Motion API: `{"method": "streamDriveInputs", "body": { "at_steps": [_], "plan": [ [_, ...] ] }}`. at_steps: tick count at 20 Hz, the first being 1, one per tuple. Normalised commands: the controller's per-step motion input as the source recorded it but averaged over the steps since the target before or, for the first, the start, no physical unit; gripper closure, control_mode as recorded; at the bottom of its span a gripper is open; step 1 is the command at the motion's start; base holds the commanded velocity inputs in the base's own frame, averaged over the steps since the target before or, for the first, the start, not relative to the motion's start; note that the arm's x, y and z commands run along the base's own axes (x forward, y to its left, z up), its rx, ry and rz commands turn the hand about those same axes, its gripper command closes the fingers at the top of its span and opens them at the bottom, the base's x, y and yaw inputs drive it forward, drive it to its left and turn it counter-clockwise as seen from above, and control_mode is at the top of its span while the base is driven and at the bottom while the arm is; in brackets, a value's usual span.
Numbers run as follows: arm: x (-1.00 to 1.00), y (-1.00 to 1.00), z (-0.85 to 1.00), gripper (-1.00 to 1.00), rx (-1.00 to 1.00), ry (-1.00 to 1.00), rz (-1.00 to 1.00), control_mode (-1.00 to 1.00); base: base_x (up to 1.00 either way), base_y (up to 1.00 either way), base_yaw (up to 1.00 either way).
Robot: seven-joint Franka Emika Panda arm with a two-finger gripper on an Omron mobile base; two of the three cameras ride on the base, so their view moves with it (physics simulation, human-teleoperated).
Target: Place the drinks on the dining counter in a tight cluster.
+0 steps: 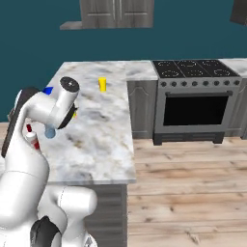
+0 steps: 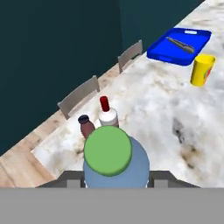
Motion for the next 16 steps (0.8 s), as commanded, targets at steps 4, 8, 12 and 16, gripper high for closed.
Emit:
{"method": "streamDriveInputs", "body": {
  "at_steps": [4, 8, 12, 16],
  "plan": [
    [0.44, 0.23, -0.61, 1.0, 0.03, -0.06, 0.42, -1.0, 0.0, 0.0, 0.0],
    [0.15, 0.35, -0.28, 1.0, -0.01, 0.0, 0.2, -1.0, 0.0, 0.0, 0.0],
    [0.01, 0.33, 0.0, 1.0, -0.05, 0.0, 0.03, -1.0, 0.0, 0.0, 0.0],
    [0.04, 0.13, 0.0, 1.0, -0.13, 0.0, 0.0, -1.0, 0.0, 0.0, 0.0]
  ]
}}
